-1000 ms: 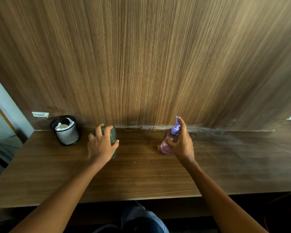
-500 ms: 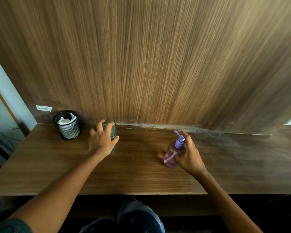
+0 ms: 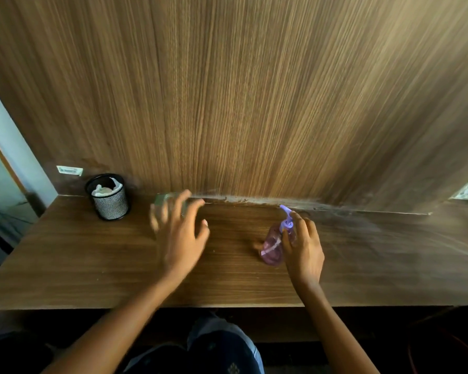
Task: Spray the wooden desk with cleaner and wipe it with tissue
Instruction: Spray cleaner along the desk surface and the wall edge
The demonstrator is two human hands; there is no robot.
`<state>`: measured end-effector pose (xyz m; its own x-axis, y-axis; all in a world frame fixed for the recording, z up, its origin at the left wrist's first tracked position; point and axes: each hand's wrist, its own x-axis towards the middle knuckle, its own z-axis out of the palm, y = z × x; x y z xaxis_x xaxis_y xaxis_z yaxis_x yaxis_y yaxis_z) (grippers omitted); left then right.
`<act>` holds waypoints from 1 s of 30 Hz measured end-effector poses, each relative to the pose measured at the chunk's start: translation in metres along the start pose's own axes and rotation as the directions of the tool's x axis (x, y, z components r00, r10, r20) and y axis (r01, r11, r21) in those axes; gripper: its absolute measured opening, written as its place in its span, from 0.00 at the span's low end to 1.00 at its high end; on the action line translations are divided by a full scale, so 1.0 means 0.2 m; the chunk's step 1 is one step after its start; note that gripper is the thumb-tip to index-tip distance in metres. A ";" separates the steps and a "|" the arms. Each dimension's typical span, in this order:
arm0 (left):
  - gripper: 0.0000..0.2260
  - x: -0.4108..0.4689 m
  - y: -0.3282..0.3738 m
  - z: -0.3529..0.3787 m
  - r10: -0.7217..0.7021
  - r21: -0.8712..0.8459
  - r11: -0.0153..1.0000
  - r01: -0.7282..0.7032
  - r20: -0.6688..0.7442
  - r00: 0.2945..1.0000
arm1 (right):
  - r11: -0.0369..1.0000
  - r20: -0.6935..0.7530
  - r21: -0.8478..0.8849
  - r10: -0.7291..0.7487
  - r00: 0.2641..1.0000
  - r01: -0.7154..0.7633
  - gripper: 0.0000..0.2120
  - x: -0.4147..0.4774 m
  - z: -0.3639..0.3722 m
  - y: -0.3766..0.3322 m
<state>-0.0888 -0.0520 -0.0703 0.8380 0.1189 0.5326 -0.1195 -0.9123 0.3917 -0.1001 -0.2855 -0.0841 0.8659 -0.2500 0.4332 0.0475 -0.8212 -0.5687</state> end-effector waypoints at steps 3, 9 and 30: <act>0.14 -0.28 0.22 0.03 -0.054 -0.336 0.933 0.130 0.225 0.973 | 0.999 0.059 0.031 0.041 0.997 -0.043 0.26 -0.02 0.03 -0.02; 0.29 -0.40 0.53 0.28 -0.110 -0.519 0.616 0.592 0.688 0.717 | 0.973 0.075 0.199 0.107 0.991 -0.120 0.37 -0.05 0.05 -0.08; 0.15 -0.51 0.65 0.52 -0.179 -0.615 0.438 0.656 0.655 0.734 | 0.986 0.055 0.146 0.074 0.996 -0.081 0.33 -0.01 0.12 -0.02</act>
<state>-0.1355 -0.2234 -0.1519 0.9853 -0.0061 -0.1705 0.1695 -0.0804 0.9822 -0.0899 -0.2695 -0.1006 0.8931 -0.2815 0.3508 0.0490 -0.7143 -0.6981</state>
